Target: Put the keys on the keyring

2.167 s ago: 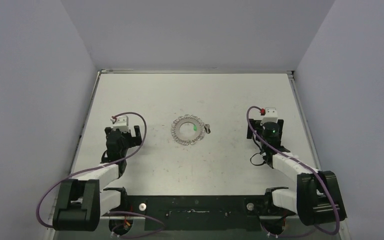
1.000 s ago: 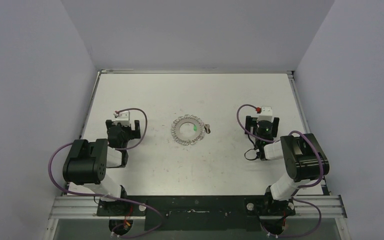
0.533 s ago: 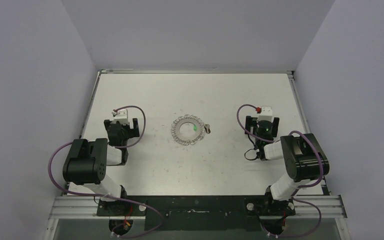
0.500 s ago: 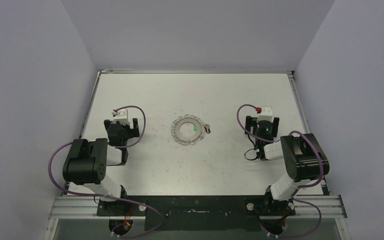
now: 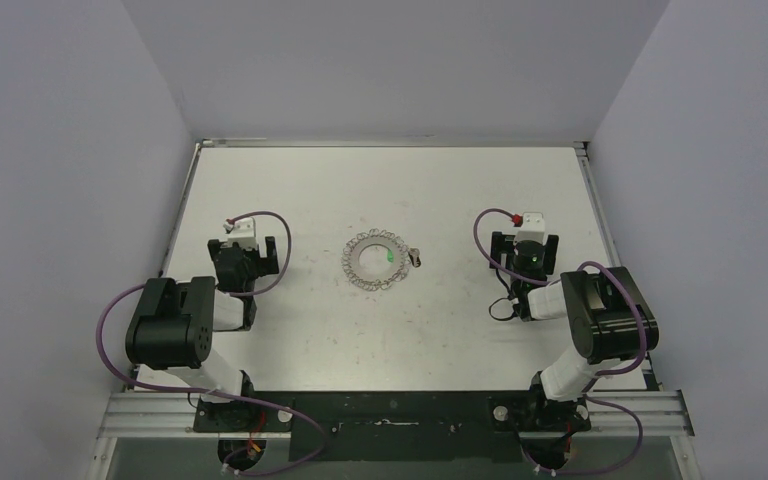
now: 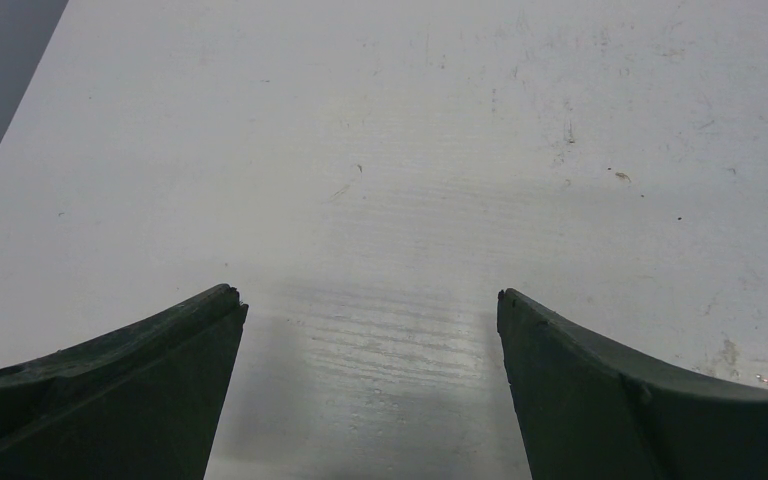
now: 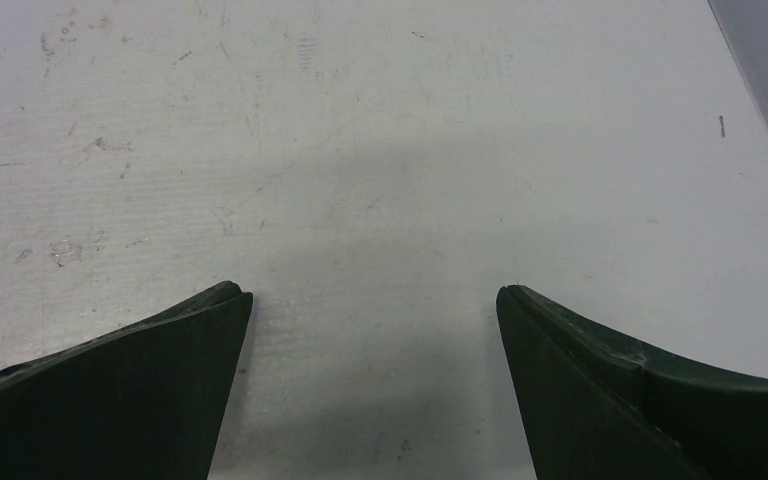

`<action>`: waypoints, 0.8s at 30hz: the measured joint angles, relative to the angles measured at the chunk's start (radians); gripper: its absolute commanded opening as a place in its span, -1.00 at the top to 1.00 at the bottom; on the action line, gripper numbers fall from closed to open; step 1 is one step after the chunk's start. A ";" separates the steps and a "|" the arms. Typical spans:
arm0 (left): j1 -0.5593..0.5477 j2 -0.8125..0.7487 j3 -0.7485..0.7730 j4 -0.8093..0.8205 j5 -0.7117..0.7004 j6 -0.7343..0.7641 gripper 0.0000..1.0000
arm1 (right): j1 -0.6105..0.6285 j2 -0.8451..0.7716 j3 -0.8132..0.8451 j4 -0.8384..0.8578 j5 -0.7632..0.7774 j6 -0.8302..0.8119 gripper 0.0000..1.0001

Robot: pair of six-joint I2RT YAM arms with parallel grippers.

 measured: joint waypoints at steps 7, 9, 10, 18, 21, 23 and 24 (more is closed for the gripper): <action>0.000 0.000 0.000 0.000 0.000 0.000 -0.94 | 0.000 0.000 0.000 0.000 0.000 0.000 -1.00; 0.000 0.000 0.000 0.000 0.000 0.000 -0.94 | 0.000 0.000 0.000 0.000 0.000 0.000 -1.00; 0.000 0.000 0.000 0.000 0.000 0.000 -0.94 | 0.000 0.000 0.000 0.000 0.000 0.000 -1.00; 0.000 0.000 0.000 -0.005 0.000 0.000 -0.94 | 0.000 0.000 0.000 0.000 0.000 0.000 -1.00; 0.000 0.000 0.000 -0.008 0.000 0.000 -0.94 | 0.000 0.000 0.000 0.000 0.000 0.000 -1.00; 0.000 0.000 0.001 -0.008 0.000 0.000 -0.94 | 0.000 0.000 0.000 0.000 0.000 0.000 -1.00; 0.000 0.000 0.002 -0.008 0.000 0.000 -0.94 | 0.000 0.000 0.000 0.000 0.000 0.000 -1.00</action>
